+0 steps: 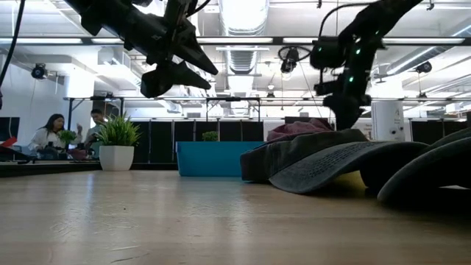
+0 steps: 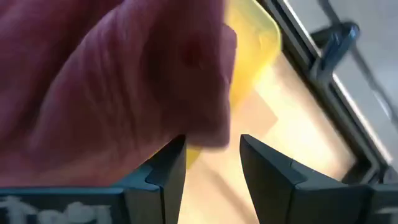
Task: Pick & Place hat
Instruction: Put the red cap into the yellow bin, then put the top black cap into the blue bin
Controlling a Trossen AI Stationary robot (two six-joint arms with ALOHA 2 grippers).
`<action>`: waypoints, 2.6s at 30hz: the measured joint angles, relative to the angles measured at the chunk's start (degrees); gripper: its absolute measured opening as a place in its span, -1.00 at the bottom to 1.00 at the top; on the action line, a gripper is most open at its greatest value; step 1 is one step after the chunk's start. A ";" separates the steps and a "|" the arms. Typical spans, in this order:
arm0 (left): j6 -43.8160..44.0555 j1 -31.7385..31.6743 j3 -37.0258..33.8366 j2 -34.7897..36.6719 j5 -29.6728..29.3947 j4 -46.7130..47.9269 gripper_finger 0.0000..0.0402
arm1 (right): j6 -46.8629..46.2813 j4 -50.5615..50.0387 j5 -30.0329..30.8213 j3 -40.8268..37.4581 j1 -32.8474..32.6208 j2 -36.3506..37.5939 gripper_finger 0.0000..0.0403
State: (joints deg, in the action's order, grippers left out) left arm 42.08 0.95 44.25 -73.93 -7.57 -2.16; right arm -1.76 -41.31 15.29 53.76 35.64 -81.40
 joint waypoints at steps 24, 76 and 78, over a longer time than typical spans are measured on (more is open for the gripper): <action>1.90 -0.15 -0.02 0.00 0.00 -0.01 -0.31 | 9.10 -9.39 6.08 5.30 -0.92 4.17 -0.26; 6.23 18.38 -5.25 0.00 1.31 0.81 -0.31 | -127.75 15.06 4.04 6.19 -72.75 -19.22 -0.26; 5.33 18.38 -5.25 0.00 0.92 0.68 -0.31 | -129.49 13.69 4.36 6.36 -73.19 -19.80 -0.26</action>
State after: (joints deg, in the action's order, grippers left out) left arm 47.42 19.33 39.00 -73.93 -6.65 -1.47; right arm -131.25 -27.62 19.66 60.12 -37.55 -101.20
